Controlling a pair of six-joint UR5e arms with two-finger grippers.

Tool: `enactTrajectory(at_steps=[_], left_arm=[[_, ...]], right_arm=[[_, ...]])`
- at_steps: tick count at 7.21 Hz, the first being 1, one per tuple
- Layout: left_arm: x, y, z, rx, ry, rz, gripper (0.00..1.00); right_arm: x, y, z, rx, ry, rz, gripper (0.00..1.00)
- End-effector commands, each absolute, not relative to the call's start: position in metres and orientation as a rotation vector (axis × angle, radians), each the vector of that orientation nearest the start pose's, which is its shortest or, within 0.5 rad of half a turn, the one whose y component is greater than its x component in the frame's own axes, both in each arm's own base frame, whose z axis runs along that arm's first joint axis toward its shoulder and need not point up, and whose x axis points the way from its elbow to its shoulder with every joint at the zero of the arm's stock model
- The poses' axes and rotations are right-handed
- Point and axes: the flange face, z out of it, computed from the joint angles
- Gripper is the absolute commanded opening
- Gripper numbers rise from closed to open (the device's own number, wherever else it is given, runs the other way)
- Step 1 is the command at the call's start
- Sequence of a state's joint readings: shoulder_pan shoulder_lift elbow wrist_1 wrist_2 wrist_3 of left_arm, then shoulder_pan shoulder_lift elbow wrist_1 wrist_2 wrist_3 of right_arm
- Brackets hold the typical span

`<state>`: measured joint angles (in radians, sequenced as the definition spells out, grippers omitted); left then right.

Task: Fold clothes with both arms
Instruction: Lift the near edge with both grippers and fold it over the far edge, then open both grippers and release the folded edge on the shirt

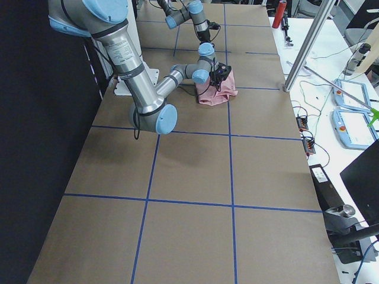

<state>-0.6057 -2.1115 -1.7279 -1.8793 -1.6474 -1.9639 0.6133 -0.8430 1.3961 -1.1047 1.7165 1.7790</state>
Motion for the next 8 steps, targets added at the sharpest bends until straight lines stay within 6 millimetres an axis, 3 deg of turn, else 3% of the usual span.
enactTrajectory(at_steps=[1,2,3,4,6,7,8], left_arm=[[0.470,-0.568,0.275,0.121,1.051,-0.860,0.99],[0.441,-0.592,0.275,0.138,1.047,-0.844,1.00],[0.416,-0.608,0.276,0.134,1.048,-0.807,1.00],[0.404,-0.616,0.279,0.159,1.039,-0.785,1.00],[0.403,-0.615,0.285,0.155,1.029,-0.754,1.00],[0.398,-0.616,0.284,0.140,1.033,-0.729,1.00],[0.378,-0.625,0.284,0.131,1.040,-0.672,1.00]], right_arm=[[-0.544,-0.595,0.243,0.095,-0.989,0.748,0.00],[-0.530,-0.628,0.244,0.116,-0.965,0.778,0.99],[-0.516,-0.658,0.236,0.132,-0.955,0.807,1.00],[-0.511,-0.676,0.249,0.145,-0.949,0.818,1.00],[-0.490,-0.693,0.253,0.170,-0.942,0.799,1.00],[-0.472,-0.704,0.255,0.198,-0.931,0.729,1.00],[-0.436,-0.723,0.269,0.215,-0.910,0.638,1.00]])
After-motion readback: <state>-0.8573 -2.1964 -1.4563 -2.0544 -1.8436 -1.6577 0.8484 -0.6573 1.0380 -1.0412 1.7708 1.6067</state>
